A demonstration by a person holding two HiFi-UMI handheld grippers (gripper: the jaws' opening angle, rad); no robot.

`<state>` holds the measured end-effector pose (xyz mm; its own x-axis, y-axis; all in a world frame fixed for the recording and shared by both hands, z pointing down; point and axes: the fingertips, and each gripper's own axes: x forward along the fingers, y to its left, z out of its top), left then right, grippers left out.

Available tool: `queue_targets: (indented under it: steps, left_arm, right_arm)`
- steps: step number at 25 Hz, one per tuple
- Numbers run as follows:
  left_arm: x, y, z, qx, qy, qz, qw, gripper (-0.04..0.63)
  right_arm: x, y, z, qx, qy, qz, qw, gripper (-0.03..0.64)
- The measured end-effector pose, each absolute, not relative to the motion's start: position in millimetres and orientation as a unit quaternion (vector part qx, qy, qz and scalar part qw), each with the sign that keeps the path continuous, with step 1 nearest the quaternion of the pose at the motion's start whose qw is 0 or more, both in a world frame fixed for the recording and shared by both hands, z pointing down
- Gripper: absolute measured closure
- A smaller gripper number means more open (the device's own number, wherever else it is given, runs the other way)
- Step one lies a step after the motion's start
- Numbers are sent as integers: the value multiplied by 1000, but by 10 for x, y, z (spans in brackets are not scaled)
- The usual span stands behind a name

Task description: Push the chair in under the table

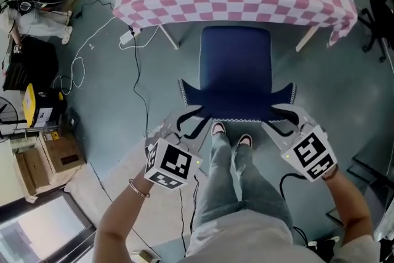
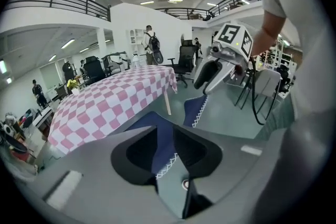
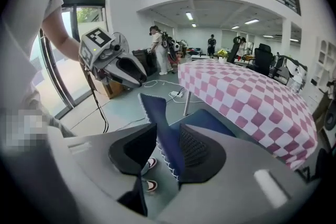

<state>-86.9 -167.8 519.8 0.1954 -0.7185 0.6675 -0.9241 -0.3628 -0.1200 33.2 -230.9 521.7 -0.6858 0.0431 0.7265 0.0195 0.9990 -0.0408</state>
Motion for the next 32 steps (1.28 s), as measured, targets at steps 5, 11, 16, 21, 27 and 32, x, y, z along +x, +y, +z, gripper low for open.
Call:
queue_targets:
  steps: [5, 11, 16, 21, 27, 32]
  left_arm:
    - [-835, -1594, 5387, 766, -489, 403, 108, 497]
    - [-828, -1478, 5573, 770, -430, 466, 79, 485]
    - [-832, -1470, 5717, 762, -402, 506, 50, 485]
    - [-822, -1481, 5879, 760, -382, 522, 61, 471]
    - [-823, -1574, 6058, 758, -368, 532, 79, 469]
    - [-814, -1577, 6123, 752, -362, 542, 100, 503]
  right_arm:
    - [432, -2206, 5427, -69, -891, -49, 445, 494]
    - [658, -2309, 5604, -84, -860, -99, 494, 494]
    - [755, -2350, 5761, -85, -844, -119, 516, 494]
    - [757, -2396, 5916, -91, -825, -146, 538, 494]
    - [736, -2442, 6064, -93, -810, -153, 559, 494]
    - [708, -2433, 6166, -92, -806, -147, 566, 511]
